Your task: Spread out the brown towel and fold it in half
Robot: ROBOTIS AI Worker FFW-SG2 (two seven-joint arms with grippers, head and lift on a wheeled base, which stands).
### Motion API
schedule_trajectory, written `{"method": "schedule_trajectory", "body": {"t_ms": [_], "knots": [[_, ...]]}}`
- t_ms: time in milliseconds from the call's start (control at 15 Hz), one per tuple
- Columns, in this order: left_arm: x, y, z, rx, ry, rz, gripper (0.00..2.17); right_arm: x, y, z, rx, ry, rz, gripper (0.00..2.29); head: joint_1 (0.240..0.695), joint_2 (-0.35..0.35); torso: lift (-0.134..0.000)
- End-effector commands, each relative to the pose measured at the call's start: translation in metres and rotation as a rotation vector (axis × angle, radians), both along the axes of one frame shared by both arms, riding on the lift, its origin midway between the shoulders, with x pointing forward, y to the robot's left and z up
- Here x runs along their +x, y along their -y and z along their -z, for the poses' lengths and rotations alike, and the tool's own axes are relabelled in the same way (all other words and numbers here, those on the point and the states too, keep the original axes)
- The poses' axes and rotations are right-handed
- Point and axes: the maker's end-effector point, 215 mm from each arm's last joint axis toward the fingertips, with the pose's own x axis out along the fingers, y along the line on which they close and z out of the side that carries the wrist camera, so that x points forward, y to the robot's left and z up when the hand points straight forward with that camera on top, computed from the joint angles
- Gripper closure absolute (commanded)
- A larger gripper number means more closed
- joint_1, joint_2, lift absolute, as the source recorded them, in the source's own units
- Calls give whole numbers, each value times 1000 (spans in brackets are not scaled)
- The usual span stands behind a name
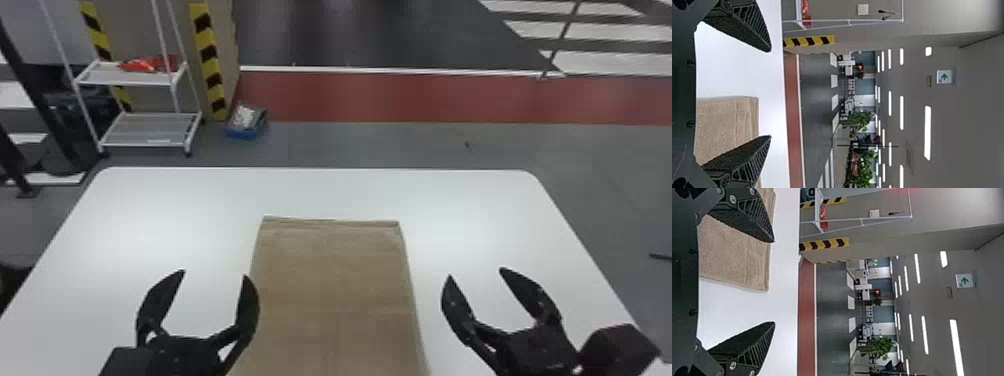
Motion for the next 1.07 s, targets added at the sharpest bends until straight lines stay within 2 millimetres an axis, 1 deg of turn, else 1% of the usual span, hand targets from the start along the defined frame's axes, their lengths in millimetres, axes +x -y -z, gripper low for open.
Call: {"method": "schedule_trajectory", "body": {"t_ms": [0,67,200,267,333,400,600,667,733,800,1000], "knots": [[14,4,12,-19,-27,17,157,0,4,7,-11,-11,4,144,695,-51,-57],[24,9,25,-25,-65,33,208,0,7,10,-17,-16,9,144,695,-56,-57],[52,22,58,-33,-155,75,232,-3,17,18,-29,-32,23,144,695,-73,-57],[63,26,77,-40,-212,92,235,-3,20,17,-30,-32,28,144,695,-82,-57],[73,29,94,-69,-266,112,326,-3,22,17,-34,-32,29,144,695,-90,-57],[80,33,108,-97,-318,129,350,-3,22,17,-36,-30,30,144,695,-100,-57],[111,37,120,-105,-337,145,350,-3,29,16,-51,-28,39,144,695,-122,-57],[117,36,123,-106,-342,146,353,-3,31,15,-55,-27,43,144,695,-124,-57],[123,33,124,-119,-346,147,495,-3,33,15,-56,-27,46,144,695,-126,-57],[130,31,127,-144,-355,151,535,-3,35,15,-58,-27,50,144,695,-128,-57],[140,26,134,-139,-365,140,535,-2,36,14,-64,-25,53,144,695,-126,-57]]}}
